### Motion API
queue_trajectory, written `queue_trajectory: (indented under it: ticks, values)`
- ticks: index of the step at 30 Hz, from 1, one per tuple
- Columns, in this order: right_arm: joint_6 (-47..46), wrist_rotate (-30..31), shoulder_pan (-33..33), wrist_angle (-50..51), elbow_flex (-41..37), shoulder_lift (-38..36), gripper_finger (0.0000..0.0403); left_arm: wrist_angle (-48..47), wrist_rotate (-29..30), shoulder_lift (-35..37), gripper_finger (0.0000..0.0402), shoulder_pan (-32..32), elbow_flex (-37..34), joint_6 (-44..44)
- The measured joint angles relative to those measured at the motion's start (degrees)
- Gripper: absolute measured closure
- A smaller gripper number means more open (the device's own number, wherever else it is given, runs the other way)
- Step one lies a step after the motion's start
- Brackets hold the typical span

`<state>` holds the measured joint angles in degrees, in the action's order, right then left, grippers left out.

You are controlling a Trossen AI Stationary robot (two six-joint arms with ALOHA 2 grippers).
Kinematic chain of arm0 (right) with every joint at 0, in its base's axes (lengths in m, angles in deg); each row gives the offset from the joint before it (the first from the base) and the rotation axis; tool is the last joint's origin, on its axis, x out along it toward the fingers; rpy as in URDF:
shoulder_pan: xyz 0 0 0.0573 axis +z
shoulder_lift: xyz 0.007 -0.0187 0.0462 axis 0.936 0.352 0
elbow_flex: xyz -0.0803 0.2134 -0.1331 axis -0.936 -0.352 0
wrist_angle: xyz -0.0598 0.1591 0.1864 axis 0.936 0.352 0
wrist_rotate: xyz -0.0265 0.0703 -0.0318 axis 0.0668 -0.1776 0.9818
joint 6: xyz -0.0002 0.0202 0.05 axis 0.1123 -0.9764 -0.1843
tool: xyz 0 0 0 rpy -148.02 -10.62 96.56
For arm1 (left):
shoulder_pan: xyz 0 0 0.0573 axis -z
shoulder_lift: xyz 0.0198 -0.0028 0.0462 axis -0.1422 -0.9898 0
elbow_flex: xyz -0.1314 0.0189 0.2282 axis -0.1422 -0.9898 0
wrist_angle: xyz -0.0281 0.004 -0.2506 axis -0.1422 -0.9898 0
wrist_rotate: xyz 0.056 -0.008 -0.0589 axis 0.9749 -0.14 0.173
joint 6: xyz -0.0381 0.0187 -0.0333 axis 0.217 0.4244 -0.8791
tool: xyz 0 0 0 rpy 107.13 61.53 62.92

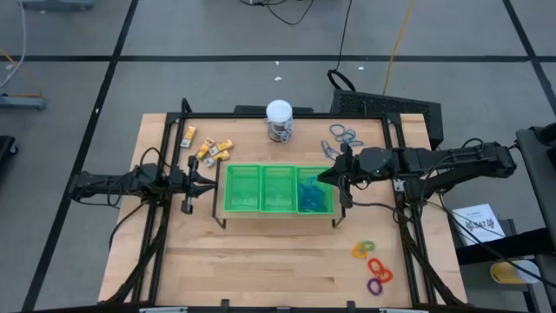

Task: Pick & Place Office Desk Supplies
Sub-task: Put the blue rubber band into the right green bin on the shelf

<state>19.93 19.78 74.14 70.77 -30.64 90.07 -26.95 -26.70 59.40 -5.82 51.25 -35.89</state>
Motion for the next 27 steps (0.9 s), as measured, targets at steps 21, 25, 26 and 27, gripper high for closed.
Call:
queue_trajectory:
  ticks: [21,25,26,27]
  values:
    - [3.5,18.5,-2.2,-0.6,0.0,-0.2,0.0266,0.0,0.0,0.0,0.0357,0.0,0.0,0.0]
    - [8.2,32.0,-5.2,-0.5,0.0,-0.3,0.027,0.0,0.0,0.0,0.0357,0.0,0.0,0.0]
    - [9.2,34.8,-6.4,-0.3,0.0,-0.3,0.0271,0.0,0.0,0.0,0.0357,0.0,0.0,0.0]
    - [10.2,37.0,-7.6,0.1,0.0,-0.3,0.0272,0.0,0.0,0.0,0.0357,0.0,0.0,0.0]
